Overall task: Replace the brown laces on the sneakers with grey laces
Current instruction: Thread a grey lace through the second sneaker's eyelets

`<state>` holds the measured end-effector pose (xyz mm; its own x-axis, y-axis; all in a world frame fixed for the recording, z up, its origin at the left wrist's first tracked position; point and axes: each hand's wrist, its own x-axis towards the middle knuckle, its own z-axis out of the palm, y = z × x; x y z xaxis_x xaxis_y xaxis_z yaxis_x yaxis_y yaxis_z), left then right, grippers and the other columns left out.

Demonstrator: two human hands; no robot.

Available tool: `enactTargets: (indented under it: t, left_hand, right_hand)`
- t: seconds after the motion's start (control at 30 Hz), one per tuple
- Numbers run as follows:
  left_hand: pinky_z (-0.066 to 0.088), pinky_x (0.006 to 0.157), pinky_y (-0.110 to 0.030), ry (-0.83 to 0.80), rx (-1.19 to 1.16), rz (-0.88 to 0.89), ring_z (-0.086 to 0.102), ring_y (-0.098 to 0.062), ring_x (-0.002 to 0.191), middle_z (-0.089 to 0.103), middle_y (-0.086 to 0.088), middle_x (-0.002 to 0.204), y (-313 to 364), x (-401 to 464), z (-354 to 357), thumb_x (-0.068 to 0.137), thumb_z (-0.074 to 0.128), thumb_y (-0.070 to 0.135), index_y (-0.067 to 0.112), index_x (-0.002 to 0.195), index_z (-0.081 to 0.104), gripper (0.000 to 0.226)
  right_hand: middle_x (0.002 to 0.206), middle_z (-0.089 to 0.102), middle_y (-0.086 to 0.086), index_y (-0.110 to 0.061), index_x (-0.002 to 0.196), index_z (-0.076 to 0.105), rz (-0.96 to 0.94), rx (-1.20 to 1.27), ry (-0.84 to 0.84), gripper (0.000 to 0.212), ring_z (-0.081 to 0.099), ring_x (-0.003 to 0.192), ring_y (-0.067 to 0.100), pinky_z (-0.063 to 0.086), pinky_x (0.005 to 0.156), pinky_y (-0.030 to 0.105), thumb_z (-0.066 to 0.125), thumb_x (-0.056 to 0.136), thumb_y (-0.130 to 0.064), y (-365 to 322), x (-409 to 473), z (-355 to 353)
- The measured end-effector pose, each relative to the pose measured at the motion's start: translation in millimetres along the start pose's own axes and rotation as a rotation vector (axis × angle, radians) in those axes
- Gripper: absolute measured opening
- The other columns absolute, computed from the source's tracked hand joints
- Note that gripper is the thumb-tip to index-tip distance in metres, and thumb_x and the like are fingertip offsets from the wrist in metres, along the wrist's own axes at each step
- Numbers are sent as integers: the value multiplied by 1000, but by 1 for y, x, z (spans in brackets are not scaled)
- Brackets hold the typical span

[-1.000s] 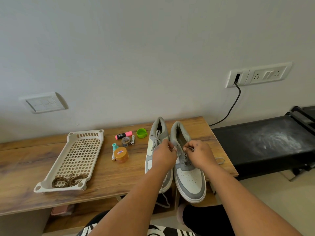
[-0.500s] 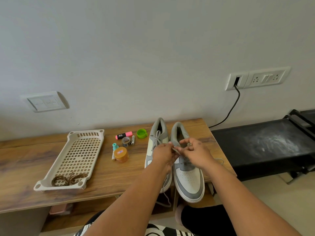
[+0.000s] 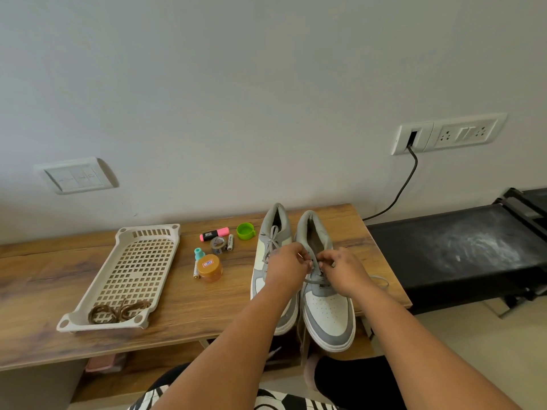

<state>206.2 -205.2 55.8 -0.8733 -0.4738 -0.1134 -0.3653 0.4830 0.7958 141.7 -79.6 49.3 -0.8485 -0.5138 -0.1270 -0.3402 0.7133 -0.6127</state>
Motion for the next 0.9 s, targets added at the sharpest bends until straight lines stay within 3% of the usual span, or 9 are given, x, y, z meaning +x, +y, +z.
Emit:
enactTargets:
  t: [0.13, 0.4, 0.57, 0.73, 0.9]
  left_hand:
    - [53, 72, -23, 29, 20, 64, 67, -11, 79, 70, 4, 81, -1, 0, 1, 86, 69, 5, 28, 72, 61, 28]
    - [53, 70, -26, 130, 56, 69, 64, -6, 78, 69, 9, 81, -6, -1, 7, 87, 70, 15, 26, 78, 64, 15]
    - [51, 69, -25, 182, 29, 81, 62, -5, 75, 64, 13, 73, -7, -3, 6, 85, 72, 16, 29, 76, 60, 20]
    - [51, 67, -24, 140, 44, 85, 63, -4, 75, 68, 11, 78, -7, -4, 9, 84, 74, 22, 37, 70, 56, 28]
    - [54, 72, -25, 118, 96, 129, 65, -5, 79, 71, 10, 83, -8, -5, 8, 86, 73, 21, 30, 81, 67, 11]
  right_hand:
    - [119, 51, 5, -22, 125, 64, -2, 26, 1, 28, 48, 107, 16, 35, 85, 23, 53, 100, -22, 2, 1, 0]
    - [115, 51, 2, -20, 120, 67, -29, 34, 10, 24, 48, 100, 14, 37, 84, 23, 55, 99, -21, 2, 0, -2]
    - [111, 54, 2, -18, 116, 68, -56, 30, 14, 22, 48, 94, 12, 37, 79, 23, 54, 98, -20, 1, 1, 0]
    - [120, 55, 6, -19, 123, 65, -39, 37, -8, 27, 52, 106, 17, 40, 86, 24, 55, 99, -22, 3, 3, -1]
    - [126, 52, 8, -22, 138, 53, -61, 68, -45, 38, 51, 109, 19, 41, 87, 24, 51, 100, -16, 1, 0, -2]
